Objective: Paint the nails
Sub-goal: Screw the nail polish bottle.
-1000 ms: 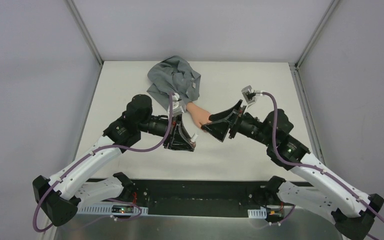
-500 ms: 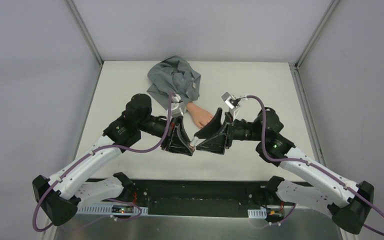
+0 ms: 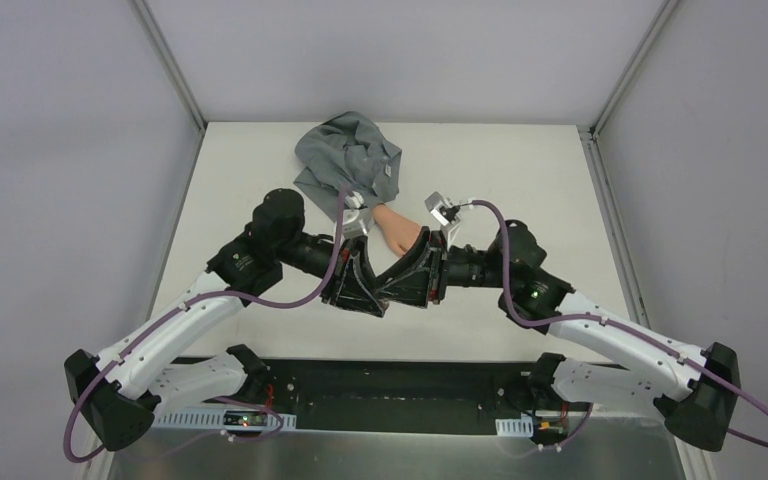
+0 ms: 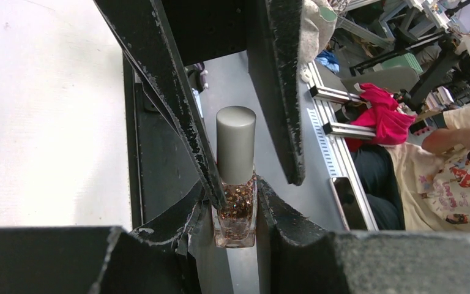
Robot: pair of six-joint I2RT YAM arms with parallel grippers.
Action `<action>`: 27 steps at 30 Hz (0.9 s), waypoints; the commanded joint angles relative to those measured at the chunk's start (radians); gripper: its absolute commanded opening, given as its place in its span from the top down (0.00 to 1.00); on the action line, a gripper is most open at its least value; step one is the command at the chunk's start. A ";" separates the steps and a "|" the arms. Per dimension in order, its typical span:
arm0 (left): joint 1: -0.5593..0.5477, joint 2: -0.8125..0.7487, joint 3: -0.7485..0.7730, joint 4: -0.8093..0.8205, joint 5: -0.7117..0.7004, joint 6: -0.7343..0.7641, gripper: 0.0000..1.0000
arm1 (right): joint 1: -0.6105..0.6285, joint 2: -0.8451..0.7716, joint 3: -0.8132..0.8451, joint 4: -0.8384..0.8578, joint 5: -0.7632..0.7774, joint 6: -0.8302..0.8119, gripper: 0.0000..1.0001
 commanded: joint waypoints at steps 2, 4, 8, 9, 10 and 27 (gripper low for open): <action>-0.004 -0.013 0.034 0.049 0.011 -0.002 1.00 | 0.021 -0.006 0.030 0.042 0.022 -0.025 0.69; -0.004 -0.015 0.034 0.049 0.009 -0.002 1.00 | 0.021 -0.010 0.024 0.041 0.034 -0.025 0.72; -0.004 -0.020 0.031 0.051 -0.012 0.001 1.00 | 0.022 -0.015 0.015 0.039 0.049 -0.025 0.75; -0.004 -0.023 0.029 0.051 -0.019 0.002 1.00 | 0.020 -0.017 0.013 0.037 0.052 -0.025 0.78; -0.004 -0.025 0.028 0.051 -0.025 0.004 1.00 | 0.021 -0.019 0.012 0.033 0.055 -0.025 0.80; 0.019 -0.099 -0.027 0.054 -0.382 0.008 1.00 | 0.060 0.020 0.067 -0.241 0.313 0.021 1.00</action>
